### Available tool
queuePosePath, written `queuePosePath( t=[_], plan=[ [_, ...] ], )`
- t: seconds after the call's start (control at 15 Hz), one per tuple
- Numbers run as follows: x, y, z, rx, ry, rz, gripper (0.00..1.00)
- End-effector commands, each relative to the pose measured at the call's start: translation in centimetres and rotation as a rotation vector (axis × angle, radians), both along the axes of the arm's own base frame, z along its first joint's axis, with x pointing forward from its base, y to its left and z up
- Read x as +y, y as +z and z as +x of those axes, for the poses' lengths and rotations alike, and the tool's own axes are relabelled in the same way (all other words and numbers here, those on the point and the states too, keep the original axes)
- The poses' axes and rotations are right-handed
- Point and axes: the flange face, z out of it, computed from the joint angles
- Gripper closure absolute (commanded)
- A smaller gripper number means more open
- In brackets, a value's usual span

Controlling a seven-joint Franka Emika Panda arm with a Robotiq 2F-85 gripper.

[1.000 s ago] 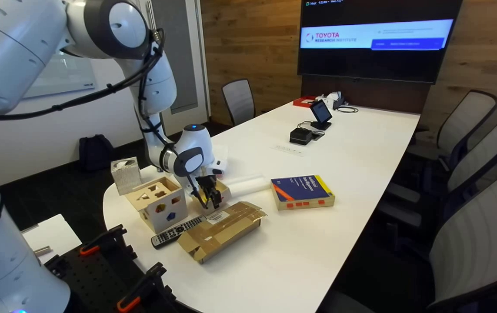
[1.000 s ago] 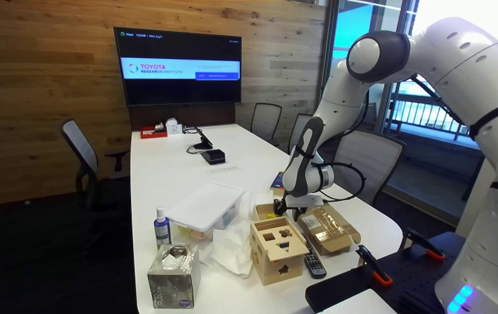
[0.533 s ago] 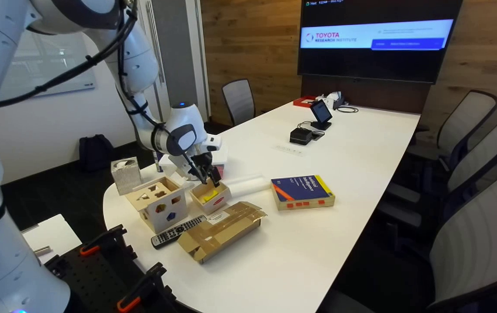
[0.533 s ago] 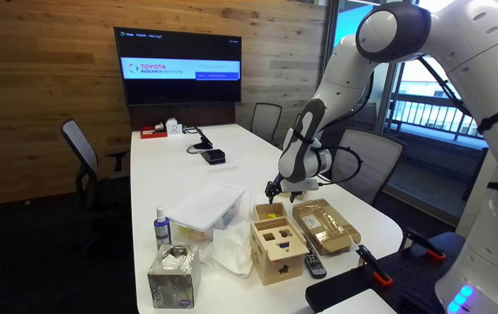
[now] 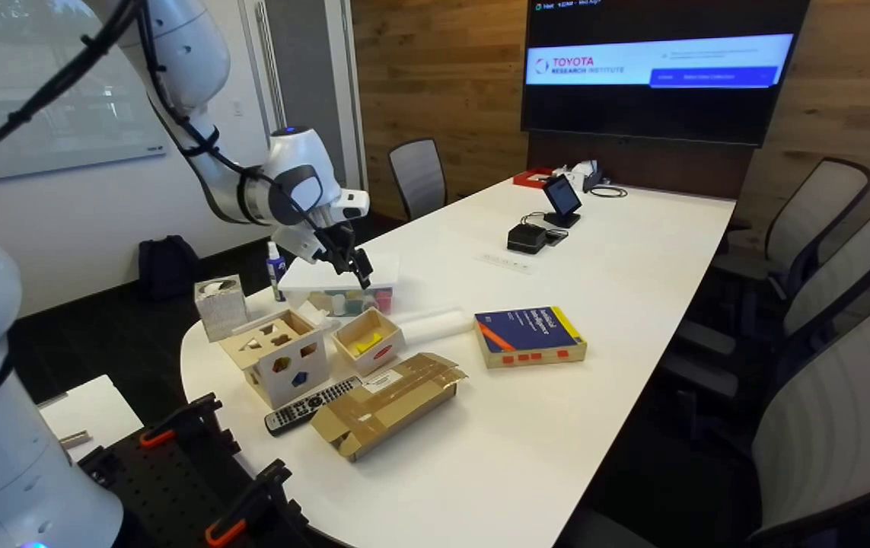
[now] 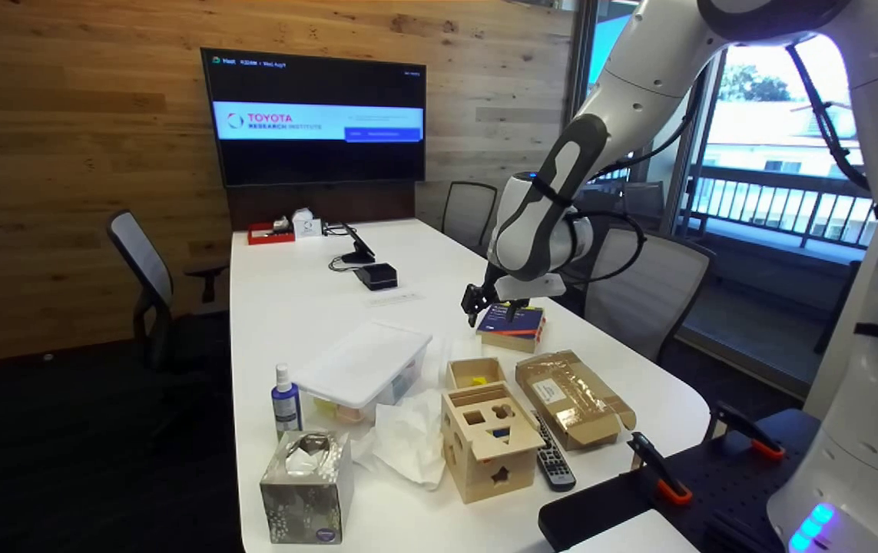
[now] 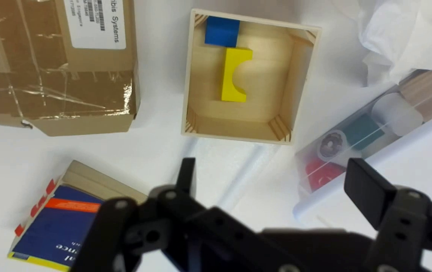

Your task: Move the small crate closer to the cube-shaped object

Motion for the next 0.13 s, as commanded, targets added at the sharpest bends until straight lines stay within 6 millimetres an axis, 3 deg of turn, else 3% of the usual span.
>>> queuePosePath(
  t=[0.0,0.07],
  plan=[
    [0.36,1.97,-1.44,0.018,0.027,-0.009,0.00],
    [0.49,2.14,-1.59,0.019,0.035,-0.011,0.00]
  ],
)
